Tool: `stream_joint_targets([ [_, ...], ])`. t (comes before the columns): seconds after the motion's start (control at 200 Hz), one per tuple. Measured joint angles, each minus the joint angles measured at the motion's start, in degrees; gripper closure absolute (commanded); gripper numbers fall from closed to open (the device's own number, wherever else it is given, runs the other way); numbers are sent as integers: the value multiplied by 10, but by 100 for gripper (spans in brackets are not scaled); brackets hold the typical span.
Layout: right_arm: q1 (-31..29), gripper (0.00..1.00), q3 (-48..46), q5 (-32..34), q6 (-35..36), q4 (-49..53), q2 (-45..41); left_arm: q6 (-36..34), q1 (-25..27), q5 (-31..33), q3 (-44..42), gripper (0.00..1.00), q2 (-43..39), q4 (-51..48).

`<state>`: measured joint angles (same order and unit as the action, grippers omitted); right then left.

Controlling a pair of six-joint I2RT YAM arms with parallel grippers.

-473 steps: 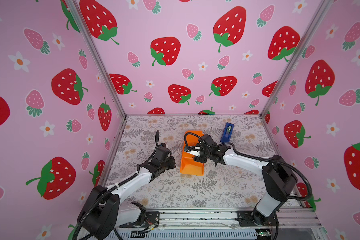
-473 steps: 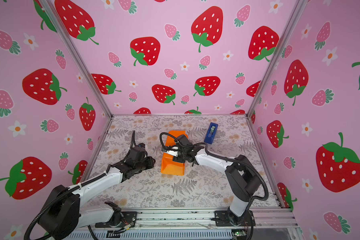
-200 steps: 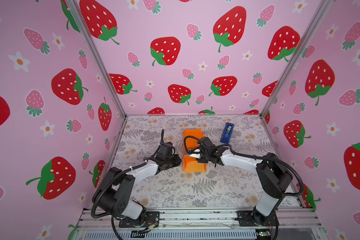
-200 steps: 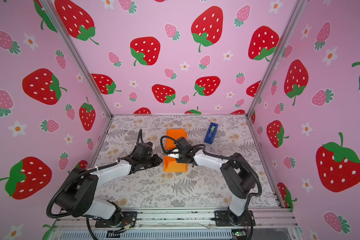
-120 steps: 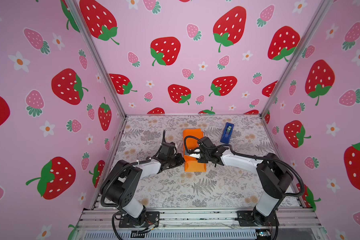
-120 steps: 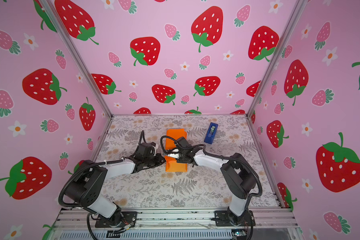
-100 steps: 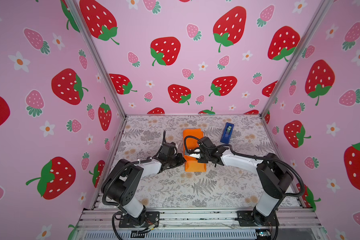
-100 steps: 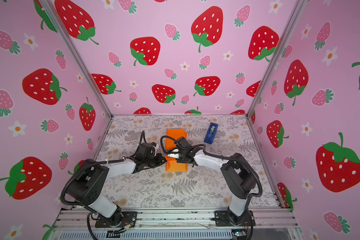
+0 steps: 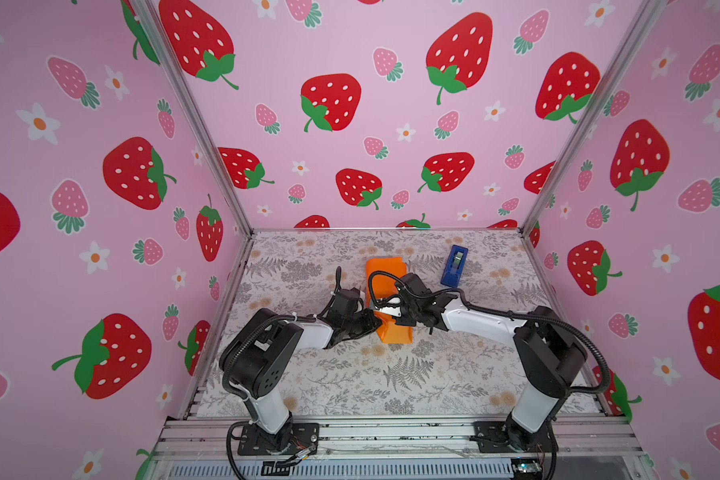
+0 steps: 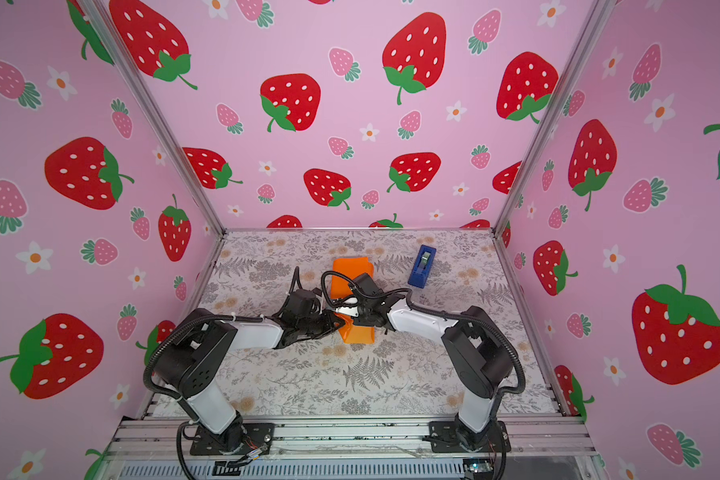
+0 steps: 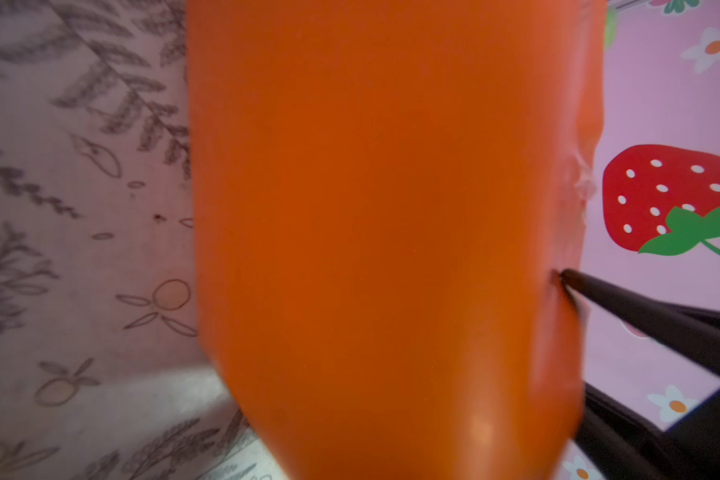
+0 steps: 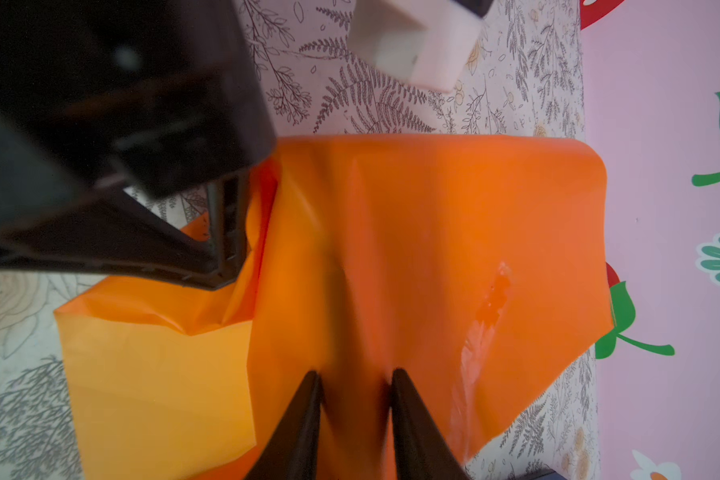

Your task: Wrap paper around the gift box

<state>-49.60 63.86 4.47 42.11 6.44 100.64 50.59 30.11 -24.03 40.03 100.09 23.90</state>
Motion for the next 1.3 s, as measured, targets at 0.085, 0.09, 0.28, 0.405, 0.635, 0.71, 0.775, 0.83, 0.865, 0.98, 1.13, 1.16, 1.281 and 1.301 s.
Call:
stream_joint_targets([
  [0.085,0,69,0,0,0,0,0,11,5,0,0,90,7,16],
  [0.09,0,69,0,0,0,0,0,12,5,0,0,90,7,17],
  [0.28,0,69,0,0,0,0,0,25,11,10,0,90,9,33],
  [0.405,0,69,0,0,0,0,0,29,11,11,0,90,13,38],
  [0.635,0,69,0,-1,-1,-1,0,39,16,16,3,90,38,55],
  [0.71,0,69,0,-1,-1,-1,0,43,17,18,3,90,39,59],
  [0.775,0,69,0,-3,-2,-1,-1,48,17,21,3,90,40,59],
  [0.83,0,69,0,-5,-3,0,-2,50,17,24,3,90,40,61],
  [0.865,0,68,0,-6,-4,0,-2,51,18,24,3,90,40,61],
  [0.98,0,58,-1,-11,-12,5,-9,54,18,26,3,90,40,61],
  [1.13,2,52,-13,-23,-53,11,-58,55,18,30,3,91,42,60],
  [1.16,3,51,-15,-25,-66,10,-73,55,18,30,3,91,42,59],
  [1.281,10,50,-25,-27,-140,-5,-126,55,18,31,3,91,42,58],
  [1.301,14,51,-28,-27,-157,-9,-135,55,18,31,3,91,42,58],
])
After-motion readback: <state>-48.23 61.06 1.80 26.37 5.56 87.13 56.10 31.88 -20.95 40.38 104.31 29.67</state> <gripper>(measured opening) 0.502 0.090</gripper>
